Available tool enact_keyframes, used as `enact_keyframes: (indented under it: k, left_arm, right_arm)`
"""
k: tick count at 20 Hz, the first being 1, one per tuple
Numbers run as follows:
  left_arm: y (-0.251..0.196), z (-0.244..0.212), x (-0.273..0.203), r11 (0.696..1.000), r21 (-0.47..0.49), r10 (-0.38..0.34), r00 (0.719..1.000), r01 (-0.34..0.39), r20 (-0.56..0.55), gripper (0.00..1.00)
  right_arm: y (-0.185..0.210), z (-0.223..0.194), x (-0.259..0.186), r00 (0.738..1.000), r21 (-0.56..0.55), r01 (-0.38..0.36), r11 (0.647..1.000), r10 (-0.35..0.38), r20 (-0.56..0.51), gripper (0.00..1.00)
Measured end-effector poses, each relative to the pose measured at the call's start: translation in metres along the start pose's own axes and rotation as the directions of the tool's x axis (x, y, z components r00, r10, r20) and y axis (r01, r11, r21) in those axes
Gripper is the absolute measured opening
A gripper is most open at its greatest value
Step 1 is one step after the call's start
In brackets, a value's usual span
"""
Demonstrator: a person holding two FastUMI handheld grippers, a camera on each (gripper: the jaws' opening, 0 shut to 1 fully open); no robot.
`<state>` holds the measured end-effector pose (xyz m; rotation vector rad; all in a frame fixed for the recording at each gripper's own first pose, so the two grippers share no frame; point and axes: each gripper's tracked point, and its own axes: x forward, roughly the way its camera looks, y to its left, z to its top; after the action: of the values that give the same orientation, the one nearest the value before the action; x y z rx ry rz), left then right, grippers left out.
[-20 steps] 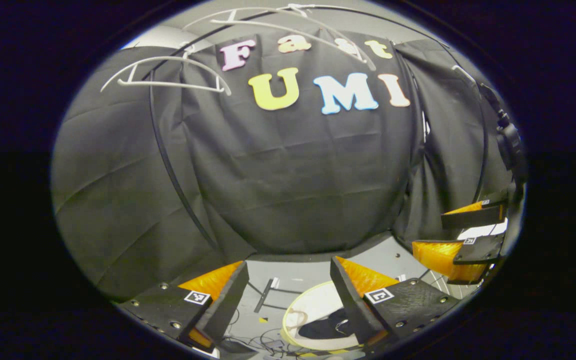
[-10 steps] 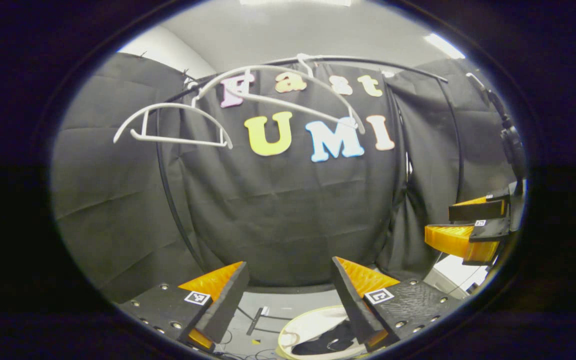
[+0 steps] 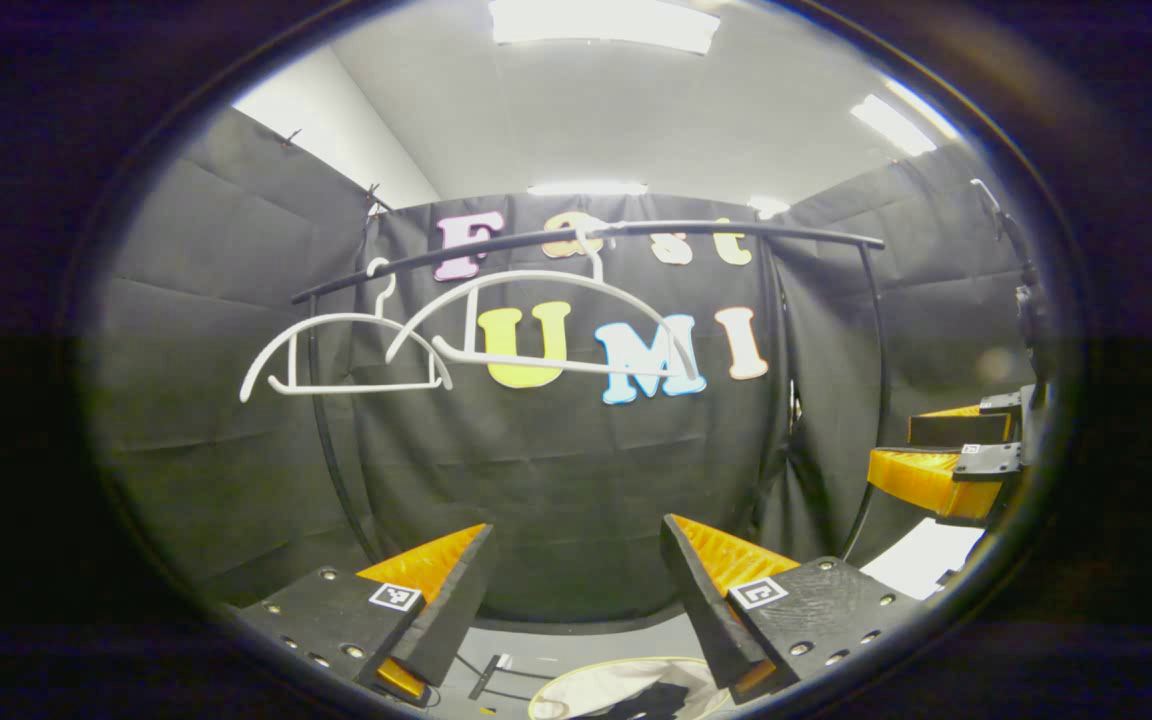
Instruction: Grasp the clothes on the hanger with both hands and then place them into the laundry hamper below.
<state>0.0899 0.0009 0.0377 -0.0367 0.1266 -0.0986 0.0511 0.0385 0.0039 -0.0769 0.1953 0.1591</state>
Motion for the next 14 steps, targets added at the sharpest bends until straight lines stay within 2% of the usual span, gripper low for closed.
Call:
enact_keyframes:
  k: [8,14]
  left_arm:
    - [-0.031,0.048,-0.041,1.000,-0.005,0.006,0.998,-0.006,0.066,0.95]
    - [-0.040,0.068,-0.063,1.000,0.002,0.016,0.993,-0.016,0.113,0.95]
  right_arm:
    - [-0.068,0.033,-0.057,0.994,0.052,0.053,0.997,-0.057,0.088,0.97]
    - [-0.118,0.031,-0.092,0.986,0.077,0.125,0.989,-0.132,0.104,0.98]
